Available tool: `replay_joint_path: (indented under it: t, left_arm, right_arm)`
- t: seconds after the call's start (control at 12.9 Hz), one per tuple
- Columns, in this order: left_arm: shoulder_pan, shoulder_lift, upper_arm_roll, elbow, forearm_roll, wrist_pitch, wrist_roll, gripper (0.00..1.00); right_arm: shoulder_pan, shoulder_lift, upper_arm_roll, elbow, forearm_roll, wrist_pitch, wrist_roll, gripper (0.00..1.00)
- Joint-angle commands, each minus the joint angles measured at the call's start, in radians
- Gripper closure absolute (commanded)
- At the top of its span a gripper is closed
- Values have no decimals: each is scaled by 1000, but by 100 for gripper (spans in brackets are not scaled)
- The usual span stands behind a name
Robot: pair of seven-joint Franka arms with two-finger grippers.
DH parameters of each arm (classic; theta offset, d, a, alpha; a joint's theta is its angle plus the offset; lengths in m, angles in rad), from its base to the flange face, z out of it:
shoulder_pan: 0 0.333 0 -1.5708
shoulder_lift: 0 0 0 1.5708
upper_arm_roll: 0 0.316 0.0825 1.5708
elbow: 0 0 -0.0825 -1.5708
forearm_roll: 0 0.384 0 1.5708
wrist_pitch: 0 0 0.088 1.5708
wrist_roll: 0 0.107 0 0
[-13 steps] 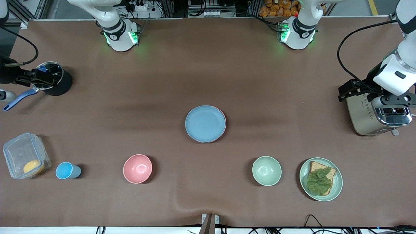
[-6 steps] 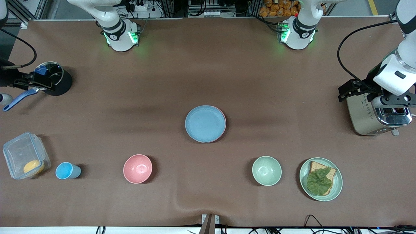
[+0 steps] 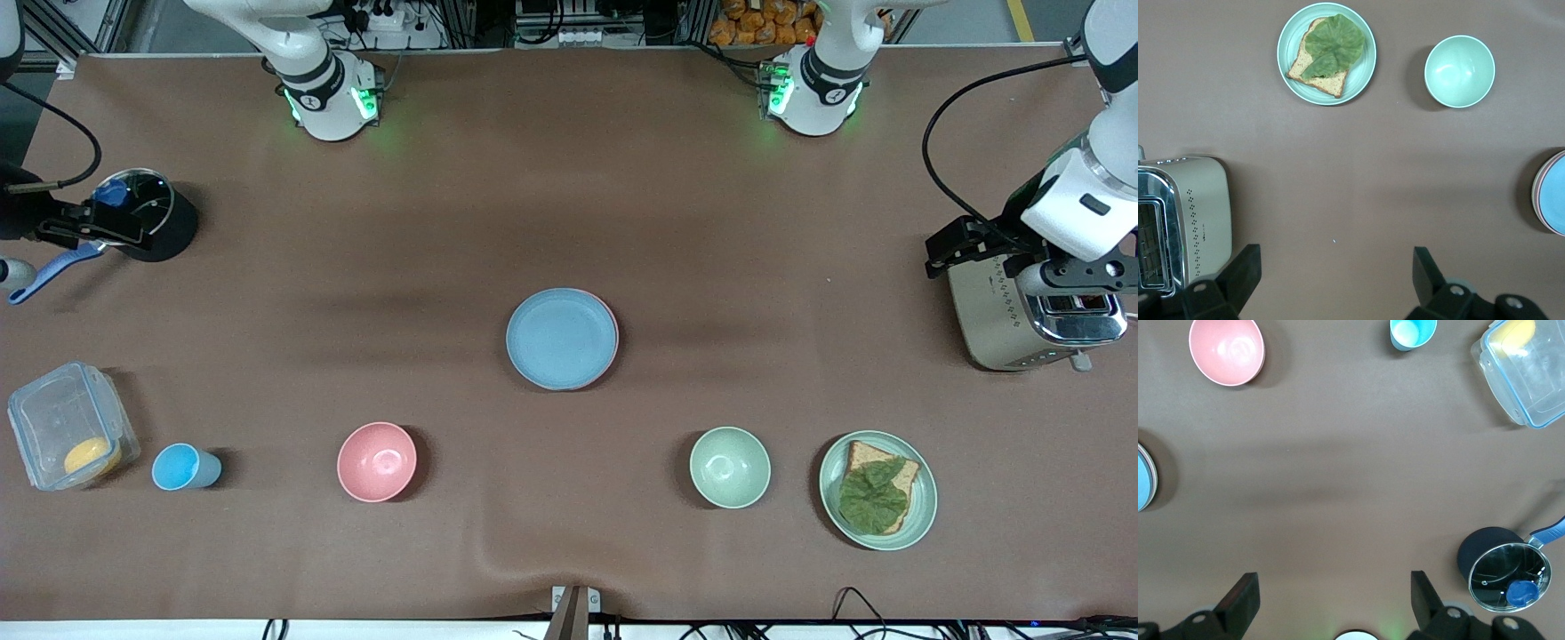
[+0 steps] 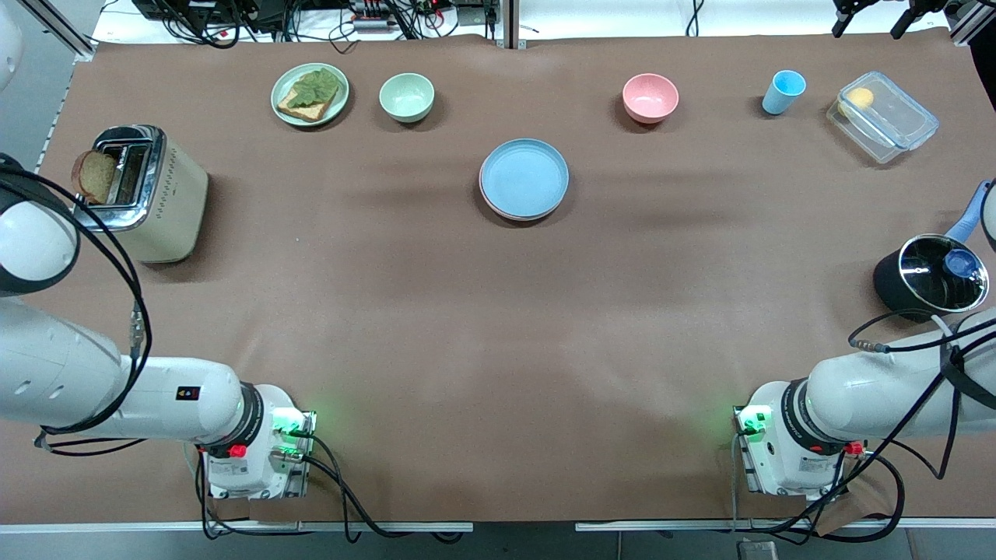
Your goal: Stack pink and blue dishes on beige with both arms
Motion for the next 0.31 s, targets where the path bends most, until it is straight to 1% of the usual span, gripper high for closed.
replay_joint_path:
  t: [0.0,0.23]
  left_arm:
    - [-3,-21,2,-13,12,0,0,0]
    - [-9,-9,2,-3,13,0,8,0]
  right_arm:
    - [-9,12,11,29,-12,-10,11,0]
    - [-11,13,11,29,-12,-10,11,0]
